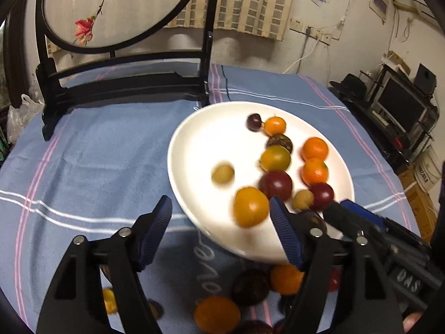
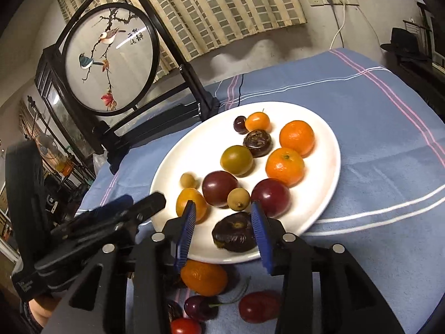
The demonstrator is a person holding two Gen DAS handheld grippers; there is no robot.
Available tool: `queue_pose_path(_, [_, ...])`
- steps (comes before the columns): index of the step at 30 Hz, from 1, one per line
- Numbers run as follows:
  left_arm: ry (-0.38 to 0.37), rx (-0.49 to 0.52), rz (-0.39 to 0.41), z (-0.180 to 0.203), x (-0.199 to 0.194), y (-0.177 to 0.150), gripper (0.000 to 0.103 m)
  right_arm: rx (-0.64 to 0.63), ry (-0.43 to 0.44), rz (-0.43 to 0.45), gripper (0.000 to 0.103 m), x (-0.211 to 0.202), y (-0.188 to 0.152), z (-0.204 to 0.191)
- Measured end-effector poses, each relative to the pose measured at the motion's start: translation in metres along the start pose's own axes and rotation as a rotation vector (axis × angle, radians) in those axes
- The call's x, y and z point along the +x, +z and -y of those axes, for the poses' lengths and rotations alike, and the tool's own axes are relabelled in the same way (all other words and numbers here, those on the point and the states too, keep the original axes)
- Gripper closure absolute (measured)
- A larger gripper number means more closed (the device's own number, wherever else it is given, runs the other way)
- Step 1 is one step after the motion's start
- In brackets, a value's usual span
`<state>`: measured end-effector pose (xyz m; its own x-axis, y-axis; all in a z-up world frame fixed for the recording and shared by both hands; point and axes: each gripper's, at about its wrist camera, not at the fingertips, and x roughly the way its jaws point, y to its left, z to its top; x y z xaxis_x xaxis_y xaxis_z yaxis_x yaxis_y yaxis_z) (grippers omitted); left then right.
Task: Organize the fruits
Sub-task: 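Carry the yellow fruit onto the plate and open the left tool, then grasp a red tomato with the right tool while the left tool grasps a dark brown fruit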
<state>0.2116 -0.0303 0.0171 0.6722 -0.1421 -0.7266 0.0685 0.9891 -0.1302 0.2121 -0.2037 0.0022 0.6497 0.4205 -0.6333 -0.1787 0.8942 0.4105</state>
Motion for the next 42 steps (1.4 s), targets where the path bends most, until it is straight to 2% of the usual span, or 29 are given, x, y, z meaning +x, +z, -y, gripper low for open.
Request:
queue_pose_path(4, [-0.008,0.002,-0.001,-0.001,-0.01,-0.016,0.025,0.002,-0.003,0.006,0.06,-0.011,-0.006,0.003])
queue_pose_path(9, [0.024,0.031,0.02,-0.005,-0.028,-0.037,0.019,0.005,-0.004,0.0,0.06,-0.022,-0.018,0.006])
queue_pose_path(17, [0.041,0.014,0.011,-0.02,-0.045,-0.068,0.018,-0.083,-0.017,-0.058,0.06,-0.036,-0.054,-0.008])
queue_pose_path(26, [0.06,-0.018,0.006,-0.037,-0.052,-0.08,0.017,-0.22,-0.03,-0.166,0.06,-0.03,-0.098,-0.042])
queue_pose_path(31, [0.057,-0.035,-0.007,-0.042,-0.05,-0.08,0.017,-0.303,-0.094,-0.194,0.062,-0.019,-0.101,-0.058])
queue_pose_path(35, [0.043,-0.025,-0.017,-0.04,-0.049,-0.08,0.017,-0.4,-0.151,-0.225,0.071,-0.003,-0.098,-0.075])
queue_pose_path(39, [0.041,-0.01,-0.021,-0.036,-0.049,-0.08,0.017,-0.416,-0.139,-0.226,0.072,-0.003,-0.1,-0.077])
queue_pose_path(42, [0.034,-0.003,-0.024,-0.034,-0.049,-0.081,0.017,-0.346,-0.1,-0.221,0.072,-0.009,-0.097,-0.064])
